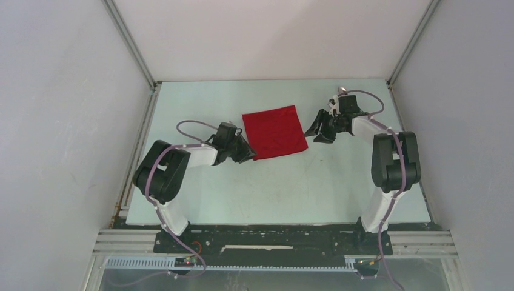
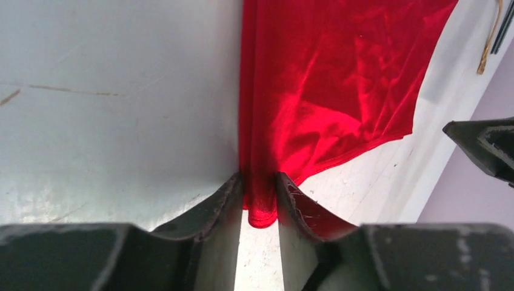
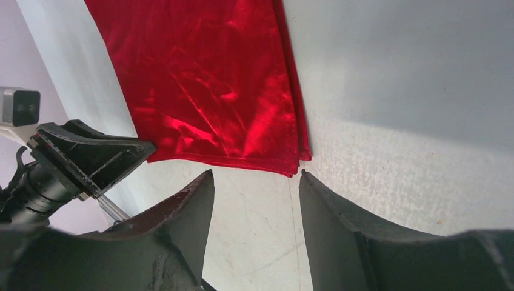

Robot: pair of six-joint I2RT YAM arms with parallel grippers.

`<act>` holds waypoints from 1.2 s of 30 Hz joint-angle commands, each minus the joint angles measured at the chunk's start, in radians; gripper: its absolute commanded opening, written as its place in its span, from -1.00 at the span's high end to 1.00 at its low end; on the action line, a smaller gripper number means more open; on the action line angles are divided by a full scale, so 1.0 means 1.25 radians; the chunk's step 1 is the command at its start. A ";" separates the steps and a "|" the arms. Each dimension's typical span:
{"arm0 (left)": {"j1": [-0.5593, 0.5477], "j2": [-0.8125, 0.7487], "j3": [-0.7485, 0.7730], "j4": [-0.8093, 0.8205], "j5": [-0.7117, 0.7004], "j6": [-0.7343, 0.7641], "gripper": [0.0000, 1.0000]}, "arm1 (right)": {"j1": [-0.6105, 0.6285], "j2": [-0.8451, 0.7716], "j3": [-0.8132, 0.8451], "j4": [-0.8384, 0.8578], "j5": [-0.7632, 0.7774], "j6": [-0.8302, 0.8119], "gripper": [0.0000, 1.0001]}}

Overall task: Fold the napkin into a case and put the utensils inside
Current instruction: Smooth out the square-folded napkin at the center of the board.

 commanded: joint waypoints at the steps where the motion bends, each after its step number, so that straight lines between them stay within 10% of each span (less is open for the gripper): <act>1: -0.005 0.014 -0.015 0.009 -0.009 -0.004 0.44 | -0.003 -0.057 -0.011 0.010 0.021 0.012 -0.22; 7: -0.005 0.012 -0.040 -0.002 0.024 -0.008 1.00 | 0.018 -0.093 -0.031 -0.042 0.086 -0.007 -0.23; 21: 0.012 -0.335 -0.359 -0.172 0.057 0.054 1.00 | 0.153 -0.221 -0.203 -0.080 0.076 -0.039 -0.25; 36: 0.103 -0.538 -0.391 -0.302 0.044 0.104 1.00 | 0.186 -0.169 -0.322 0.044 -0.052 0.042 -0.01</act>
